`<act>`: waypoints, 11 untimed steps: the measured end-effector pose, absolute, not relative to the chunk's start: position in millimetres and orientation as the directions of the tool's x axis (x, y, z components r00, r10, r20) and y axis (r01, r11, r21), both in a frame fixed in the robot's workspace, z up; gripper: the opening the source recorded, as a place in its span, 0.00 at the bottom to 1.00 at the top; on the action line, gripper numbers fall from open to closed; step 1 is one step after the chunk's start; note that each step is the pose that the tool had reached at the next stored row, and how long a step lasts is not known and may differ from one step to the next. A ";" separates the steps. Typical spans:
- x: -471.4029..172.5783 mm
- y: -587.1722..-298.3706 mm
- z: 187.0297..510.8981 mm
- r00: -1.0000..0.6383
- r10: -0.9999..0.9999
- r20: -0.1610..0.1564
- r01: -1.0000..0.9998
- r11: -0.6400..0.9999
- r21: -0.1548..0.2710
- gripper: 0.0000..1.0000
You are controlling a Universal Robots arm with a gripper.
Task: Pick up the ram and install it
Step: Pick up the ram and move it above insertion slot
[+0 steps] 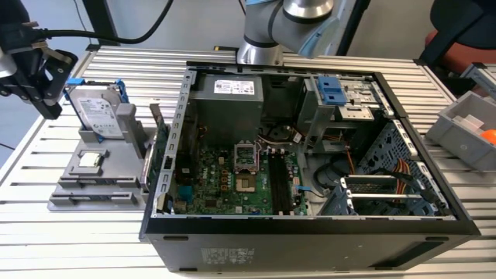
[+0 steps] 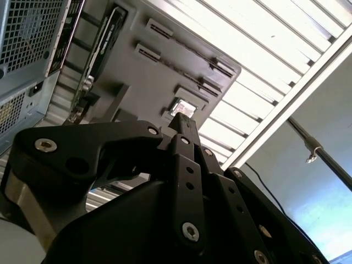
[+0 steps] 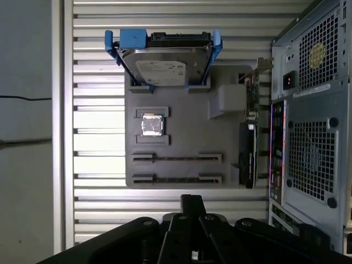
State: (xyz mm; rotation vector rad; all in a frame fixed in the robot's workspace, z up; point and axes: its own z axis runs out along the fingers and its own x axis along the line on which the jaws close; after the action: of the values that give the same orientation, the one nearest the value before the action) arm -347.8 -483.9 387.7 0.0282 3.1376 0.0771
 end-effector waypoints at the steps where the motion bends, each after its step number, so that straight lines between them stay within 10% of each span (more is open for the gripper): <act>1: -347.8 -484.2 387.6 -1.000 0.018 -0.003 0.018 0.999 0.049 0.00; 11: -347.8 -484.9 387.6 -1.000 0.018 -0.003 0.018 0.999 0.049 0.00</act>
State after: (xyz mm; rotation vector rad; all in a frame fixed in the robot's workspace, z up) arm -347.8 -484.9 387.6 0.0283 3.1375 0.0771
